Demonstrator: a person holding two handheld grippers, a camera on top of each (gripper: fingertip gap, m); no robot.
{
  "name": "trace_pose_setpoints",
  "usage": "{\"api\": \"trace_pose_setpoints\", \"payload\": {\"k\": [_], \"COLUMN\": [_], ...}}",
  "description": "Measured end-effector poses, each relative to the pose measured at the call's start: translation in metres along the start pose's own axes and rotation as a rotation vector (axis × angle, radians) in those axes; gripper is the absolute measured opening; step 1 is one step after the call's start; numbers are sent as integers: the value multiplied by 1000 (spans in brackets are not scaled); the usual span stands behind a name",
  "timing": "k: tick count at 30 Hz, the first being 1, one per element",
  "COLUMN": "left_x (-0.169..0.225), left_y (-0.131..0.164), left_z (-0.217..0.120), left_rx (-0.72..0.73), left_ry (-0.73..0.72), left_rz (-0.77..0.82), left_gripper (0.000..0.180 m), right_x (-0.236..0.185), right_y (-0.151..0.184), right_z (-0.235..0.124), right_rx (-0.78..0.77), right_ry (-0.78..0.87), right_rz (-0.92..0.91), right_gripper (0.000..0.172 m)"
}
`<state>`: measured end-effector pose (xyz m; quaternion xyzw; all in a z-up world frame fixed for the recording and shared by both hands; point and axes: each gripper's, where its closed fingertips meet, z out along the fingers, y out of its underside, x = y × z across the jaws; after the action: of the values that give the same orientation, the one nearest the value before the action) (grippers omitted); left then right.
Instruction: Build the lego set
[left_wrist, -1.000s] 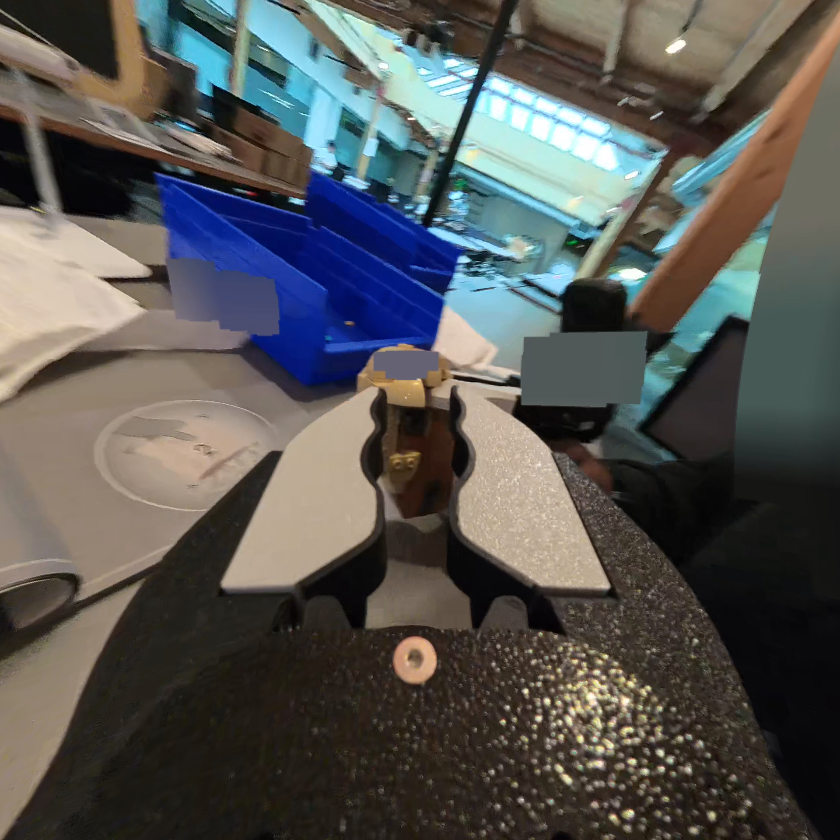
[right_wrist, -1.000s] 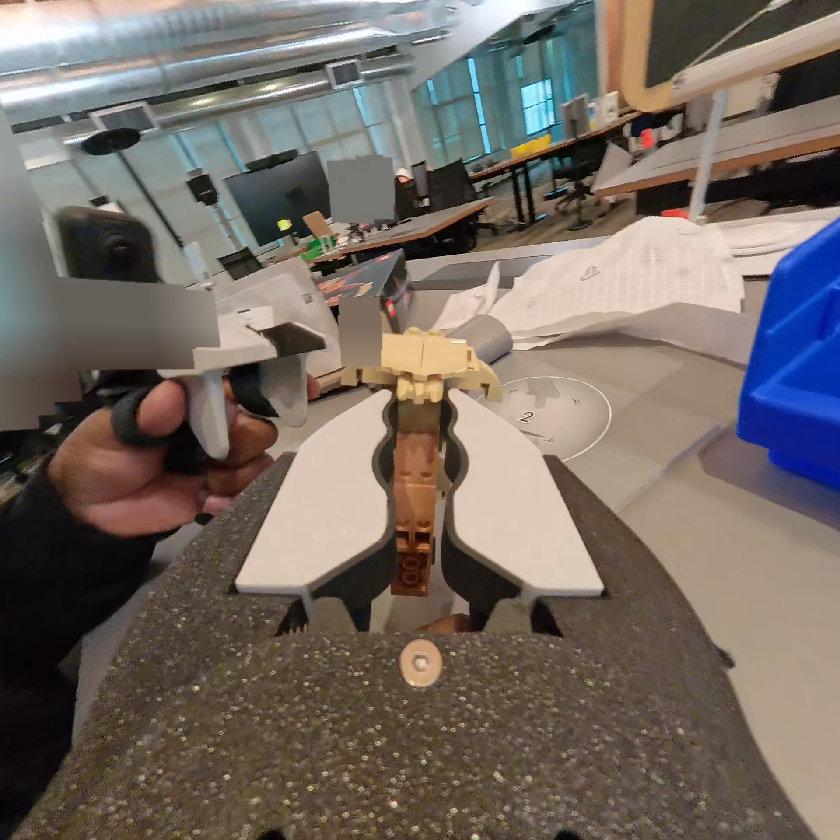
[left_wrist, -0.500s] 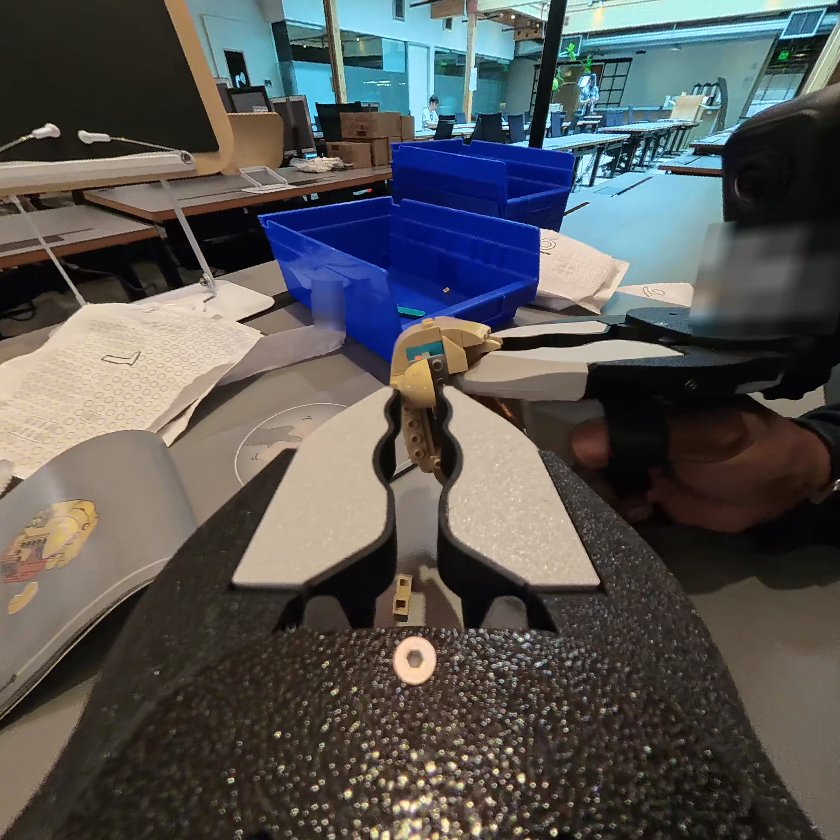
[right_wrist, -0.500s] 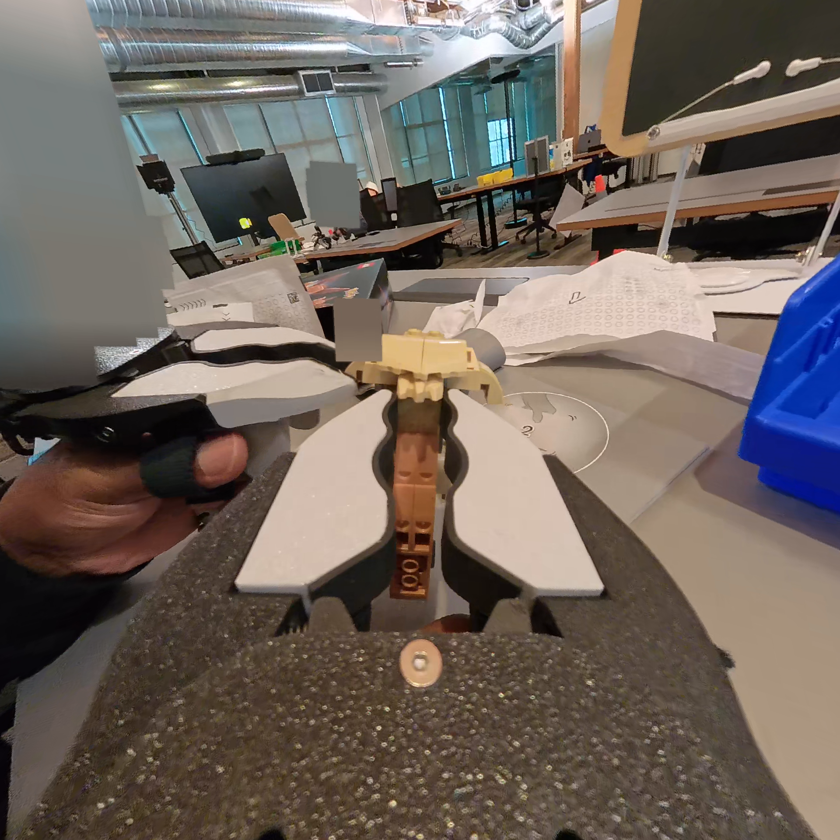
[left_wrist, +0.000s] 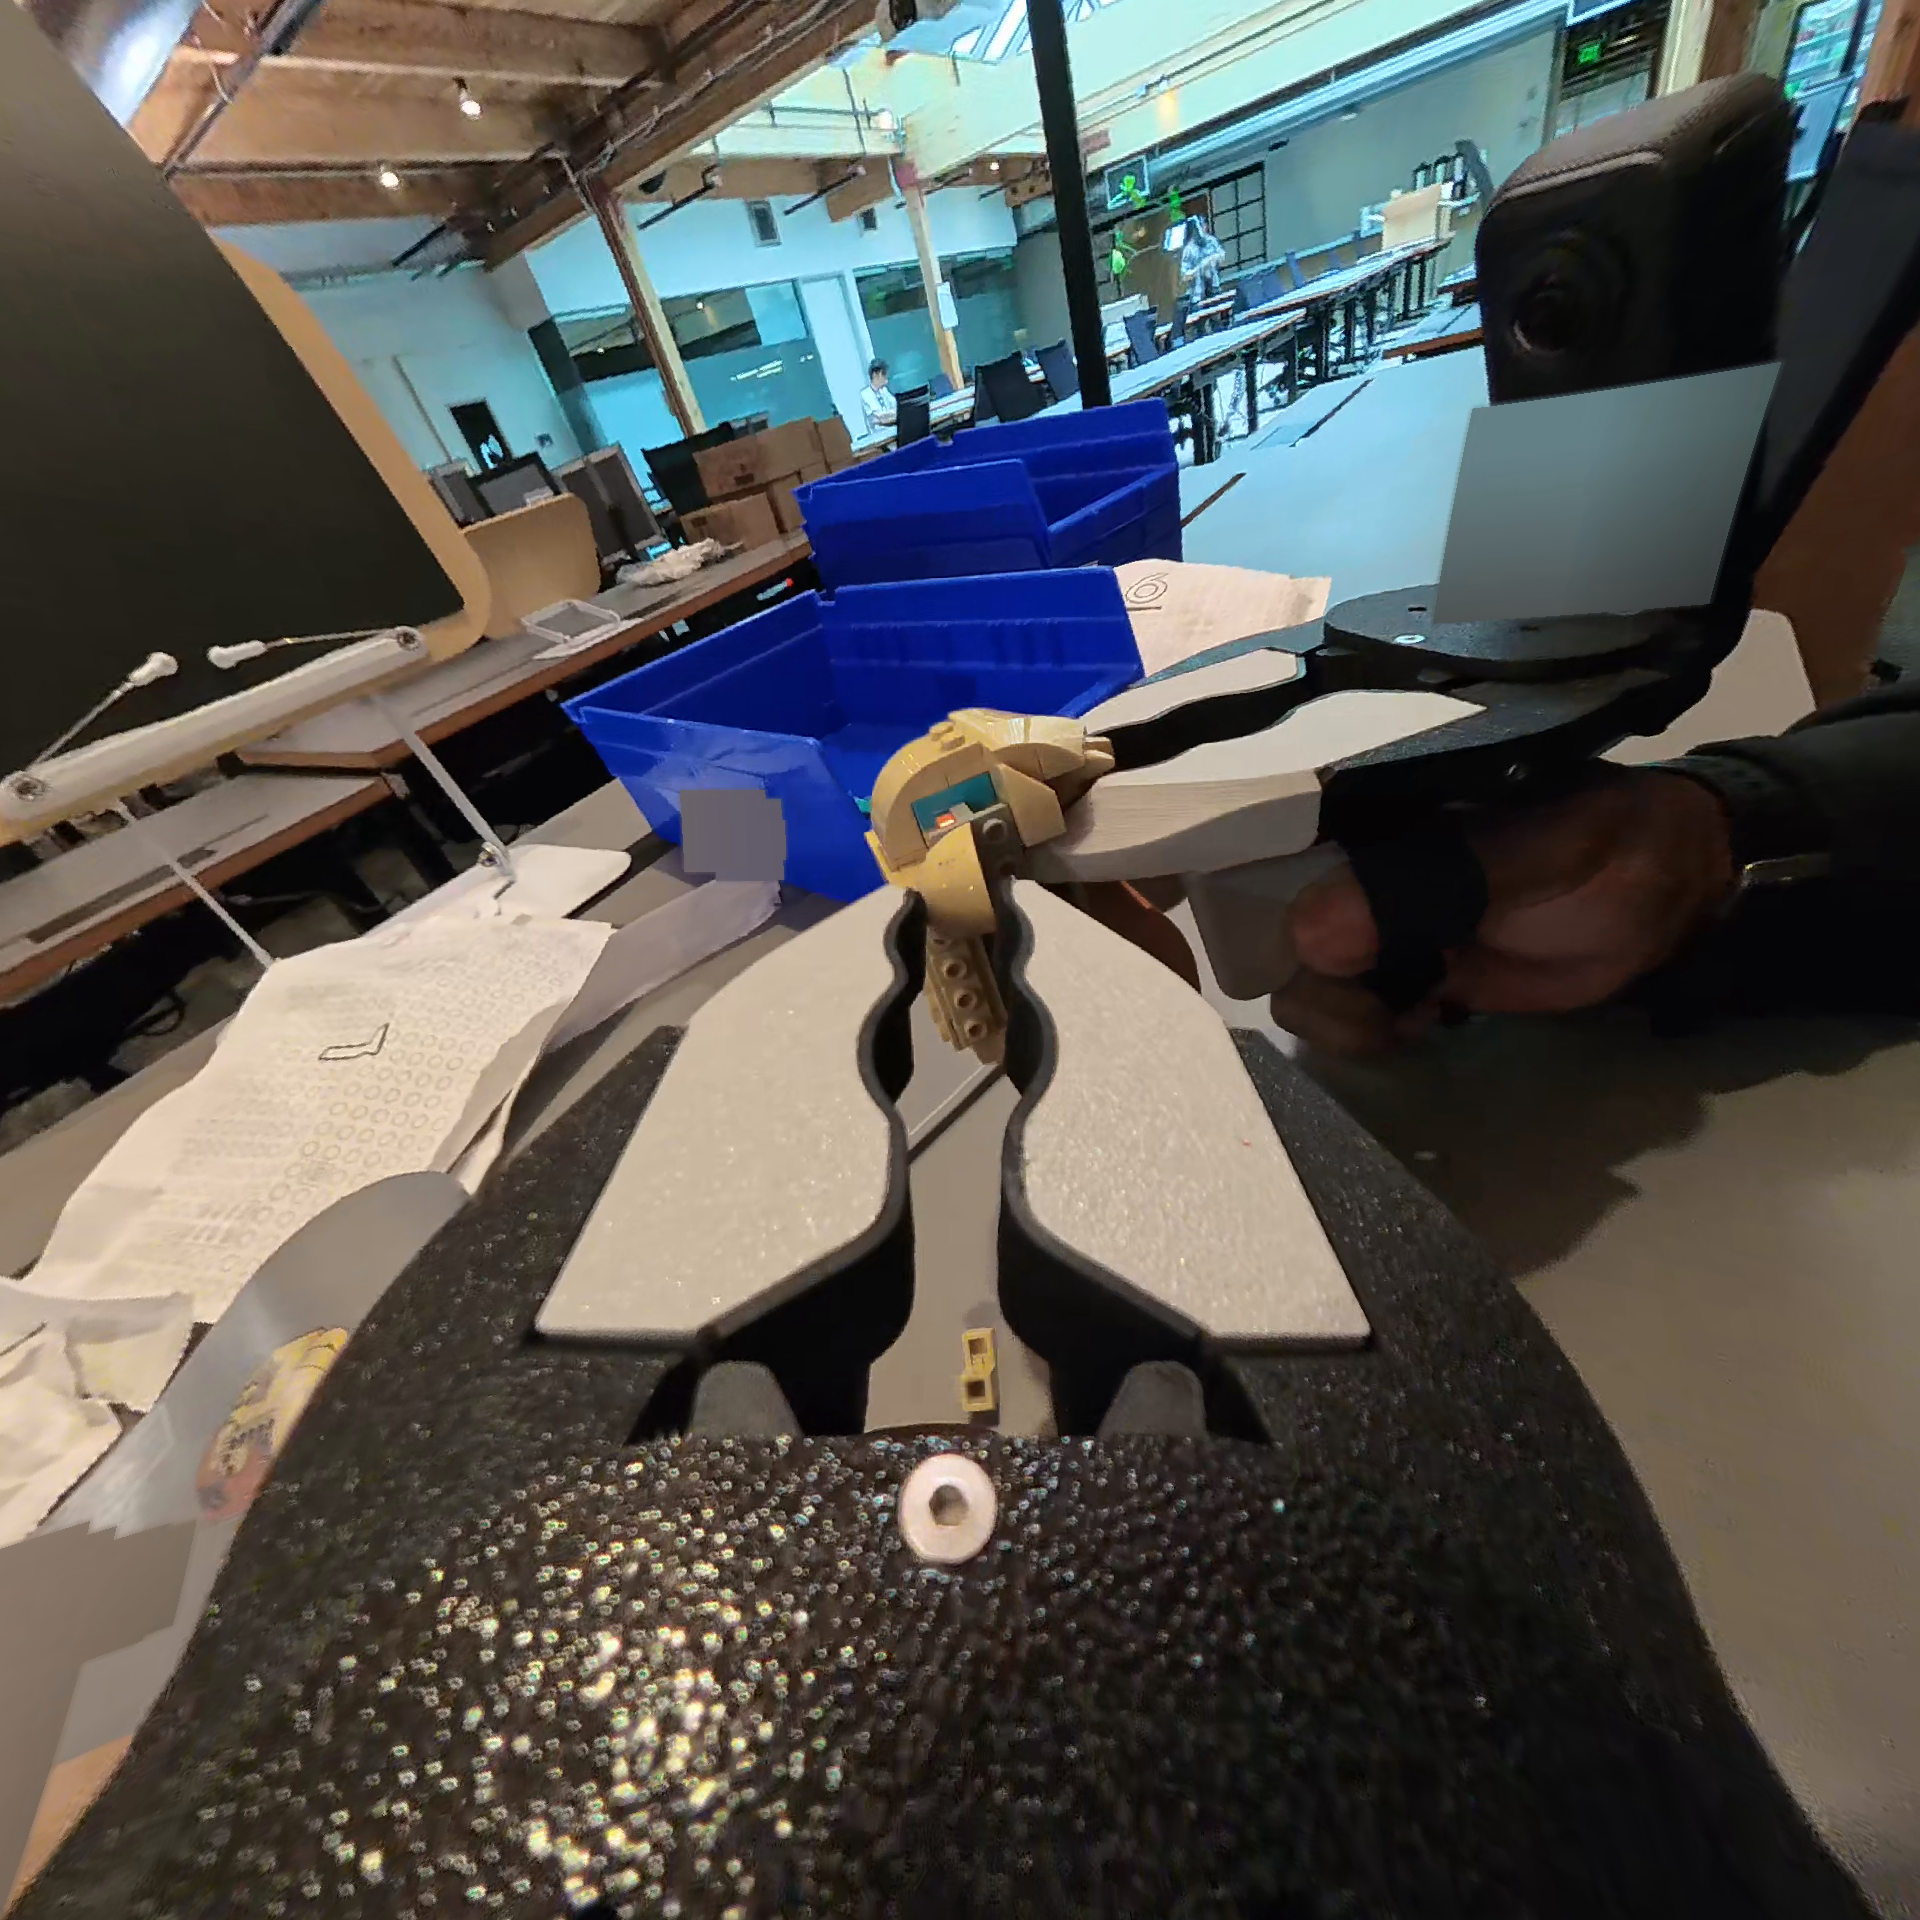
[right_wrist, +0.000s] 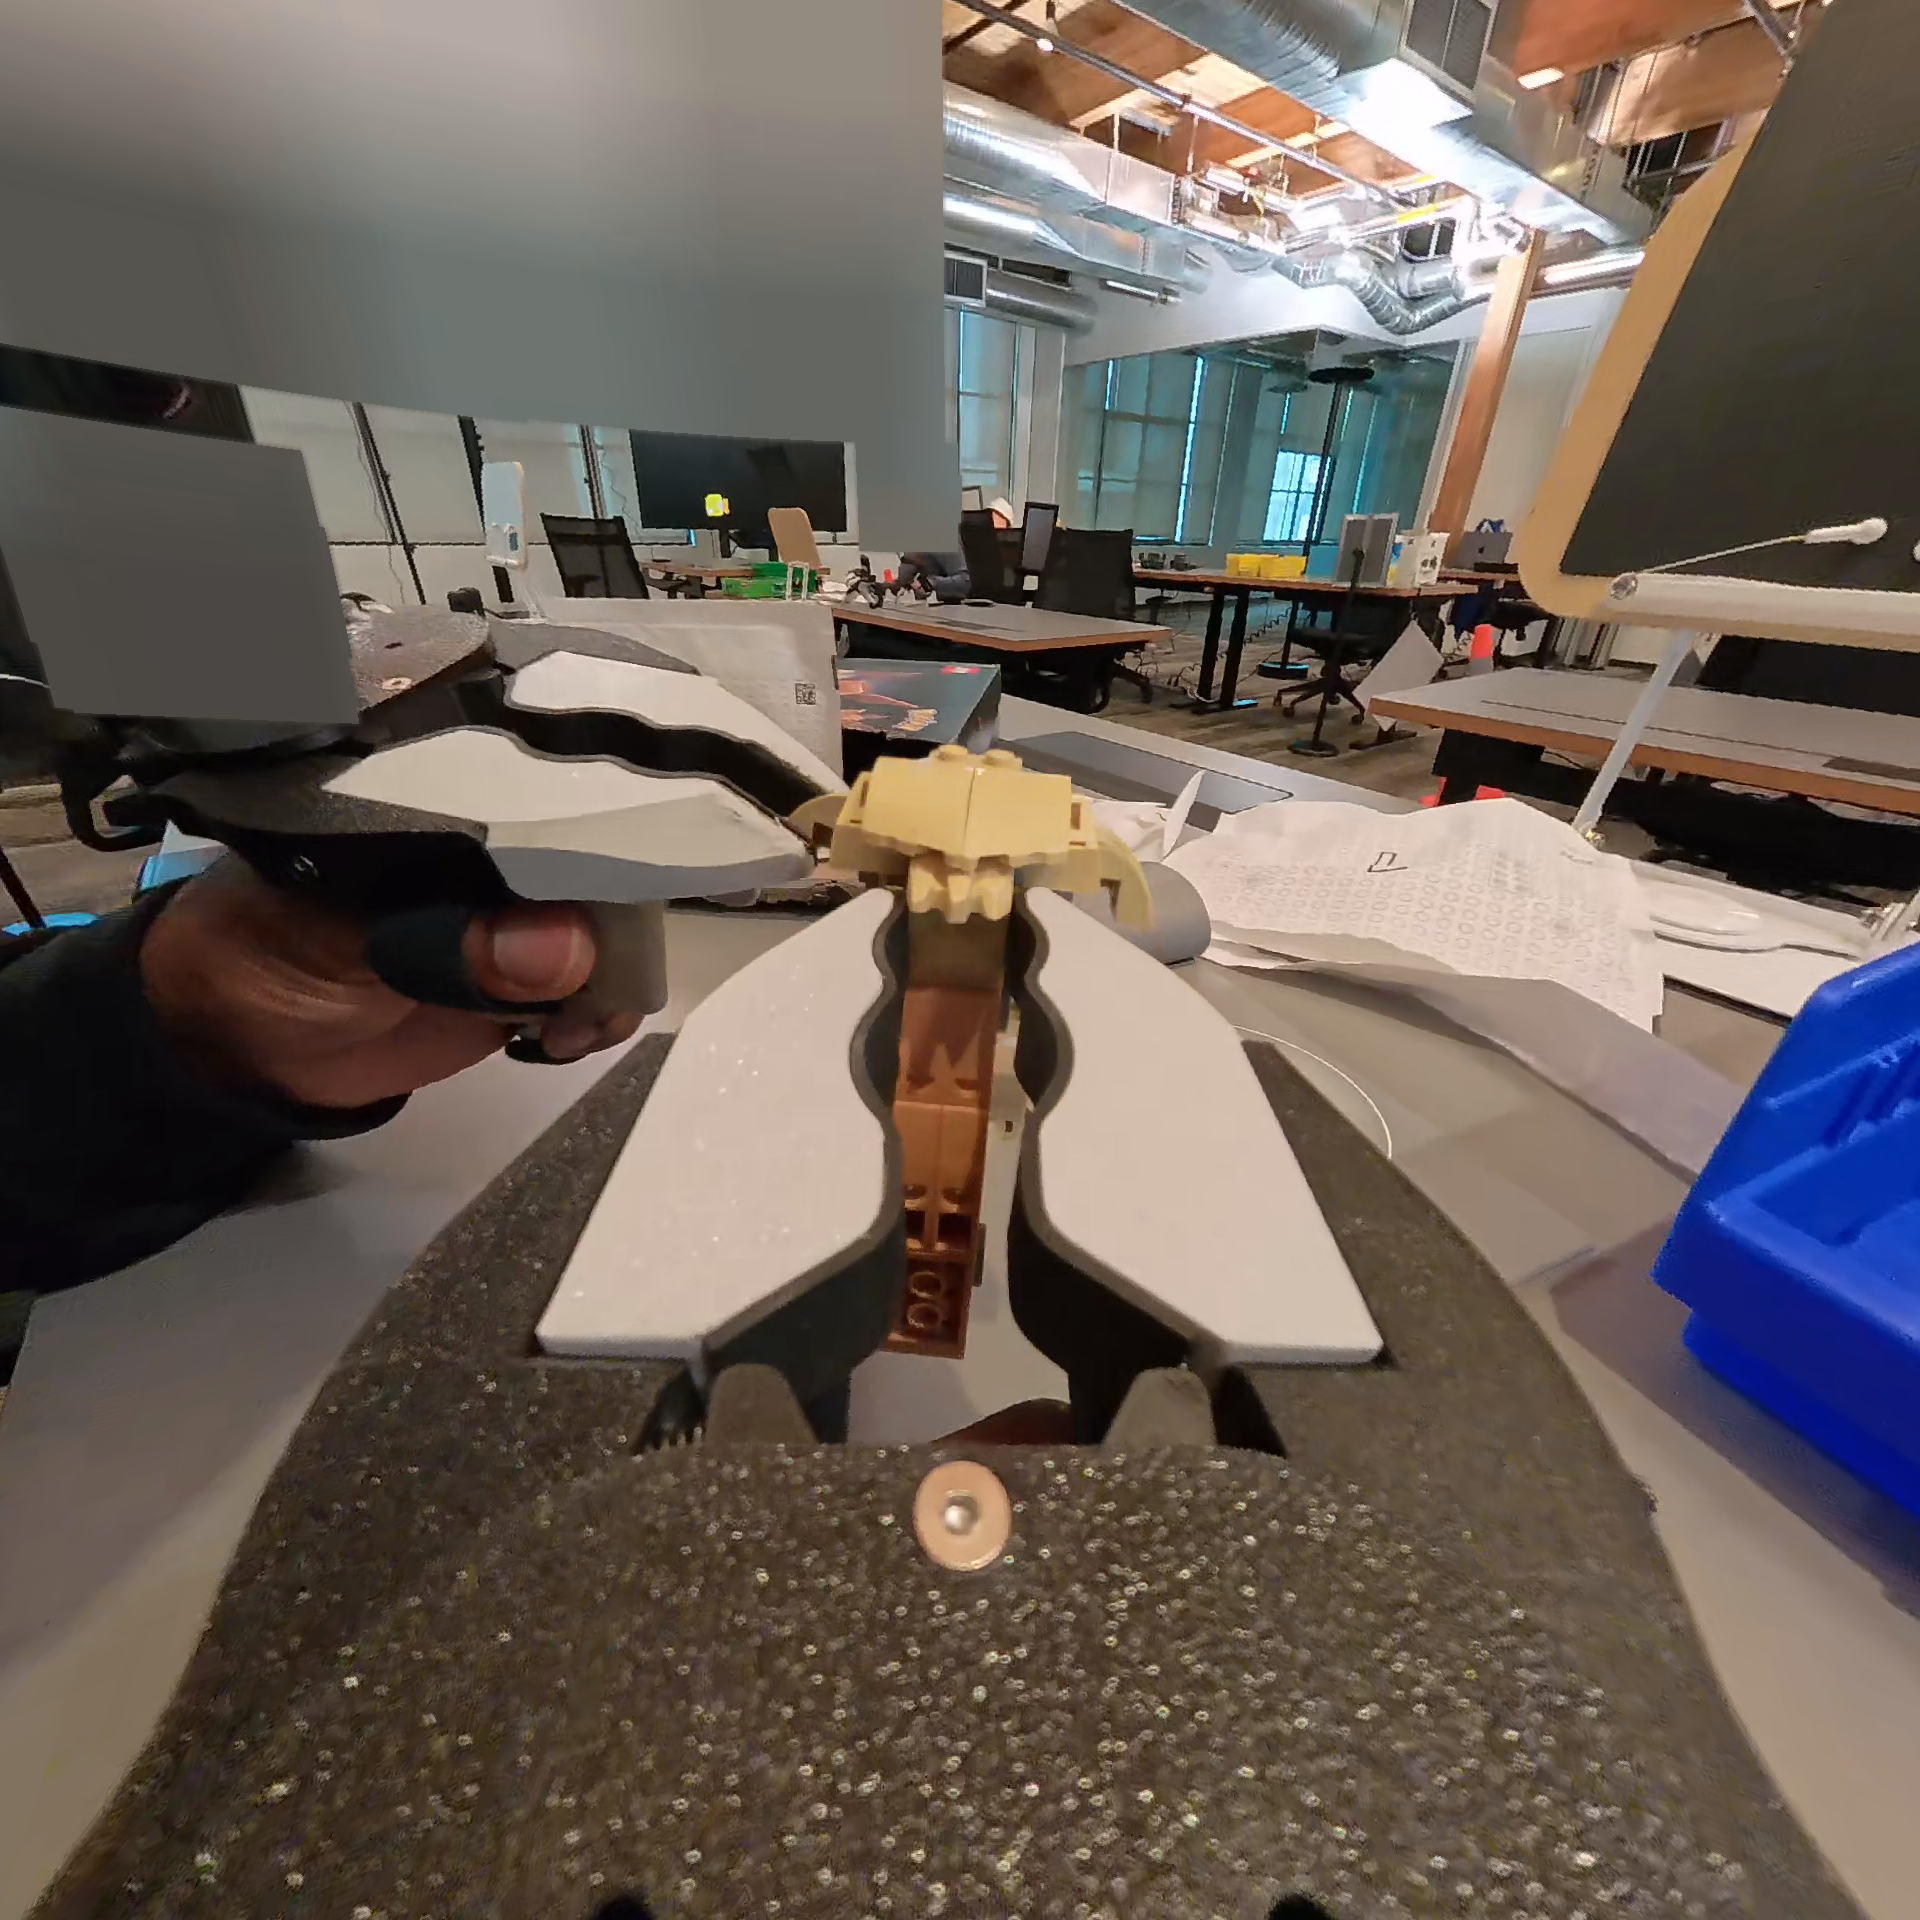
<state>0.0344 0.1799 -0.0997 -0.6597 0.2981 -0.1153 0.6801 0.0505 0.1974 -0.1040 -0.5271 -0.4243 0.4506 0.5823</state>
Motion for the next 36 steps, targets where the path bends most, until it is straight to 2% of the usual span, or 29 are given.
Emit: {"api": "trace_pose_setpoints", "payload": {"k": [20,31,36], "left_x": [2,3,1], "left_y": [-10,-3,0], "left_z": [-3,-3,-1], "left_rx": [81,28,1], "left_ry": [-87,-42,-65], "left_rz": [129,143,166], "left_gripper": [12,12,12], "right_x": [-7,-8,-7], "right_y": [-7,-6,-4], "right_z": [-2,-3,-2], "right_rx": [32,1,-16], "right_ry": [5,37,63], "right_rz": [5,-142,-185], "right_gripper": [18,19,19]}}
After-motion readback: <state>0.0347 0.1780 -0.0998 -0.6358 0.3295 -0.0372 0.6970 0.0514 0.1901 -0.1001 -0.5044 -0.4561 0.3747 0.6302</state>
